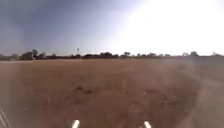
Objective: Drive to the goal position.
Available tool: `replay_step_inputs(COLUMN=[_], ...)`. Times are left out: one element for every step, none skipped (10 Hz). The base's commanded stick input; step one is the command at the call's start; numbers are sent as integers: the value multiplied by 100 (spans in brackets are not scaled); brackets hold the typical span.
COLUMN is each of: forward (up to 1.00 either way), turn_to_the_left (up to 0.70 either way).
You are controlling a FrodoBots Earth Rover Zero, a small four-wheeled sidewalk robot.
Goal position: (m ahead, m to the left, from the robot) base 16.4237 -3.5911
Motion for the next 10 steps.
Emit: replay_step_inputs(forward=[100,100,100,100,100,100,100,100,100,100], turn_to_the_left=[-12,0,0,0,0,0,0,0,0,0])
